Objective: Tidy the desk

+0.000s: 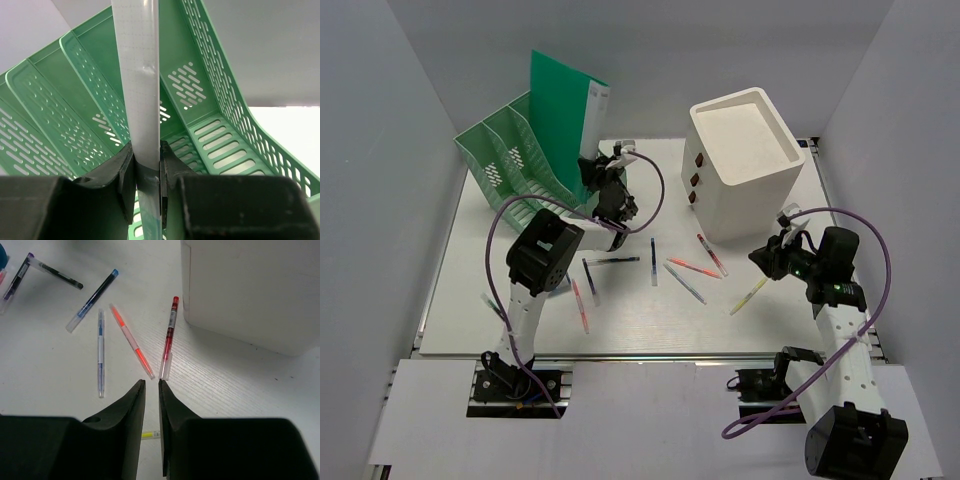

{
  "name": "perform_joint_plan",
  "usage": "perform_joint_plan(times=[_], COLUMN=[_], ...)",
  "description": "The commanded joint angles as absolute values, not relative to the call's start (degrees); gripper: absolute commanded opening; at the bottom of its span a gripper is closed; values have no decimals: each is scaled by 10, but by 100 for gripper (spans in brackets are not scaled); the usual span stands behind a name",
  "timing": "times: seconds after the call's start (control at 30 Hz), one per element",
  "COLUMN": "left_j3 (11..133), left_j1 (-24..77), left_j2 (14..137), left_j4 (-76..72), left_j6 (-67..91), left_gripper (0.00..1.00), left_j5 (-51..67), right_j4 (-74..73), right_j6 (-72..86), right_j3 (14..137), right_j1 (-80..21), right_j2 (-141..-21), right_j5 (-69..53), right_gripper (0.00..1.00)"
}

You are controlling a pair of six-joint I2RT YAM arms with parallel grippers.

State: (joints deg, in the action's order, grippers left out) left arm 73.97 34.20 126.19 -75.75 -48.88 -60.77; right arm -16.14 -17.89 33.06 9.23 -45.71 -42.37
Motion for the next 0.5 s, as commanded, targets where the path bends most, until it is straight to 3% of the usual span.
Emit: perform_joint_plan(times=[0.0, 0.47], left_j3=[765, 788], left_j1=[338, 332], left_j2=[1262, 1291], left_j4=[-991, -1040], left_j6=[-500, -520], left_gripper=[0, 0], left_j5=[-580, -577], right_j4=[-145, -145], right_j6=[-190, -194], right_j3=[327, 323], right_j1=[90, 89], right_j2=[-460, -467], right_j5=[-440, -449], right_gripper=[22, 21])
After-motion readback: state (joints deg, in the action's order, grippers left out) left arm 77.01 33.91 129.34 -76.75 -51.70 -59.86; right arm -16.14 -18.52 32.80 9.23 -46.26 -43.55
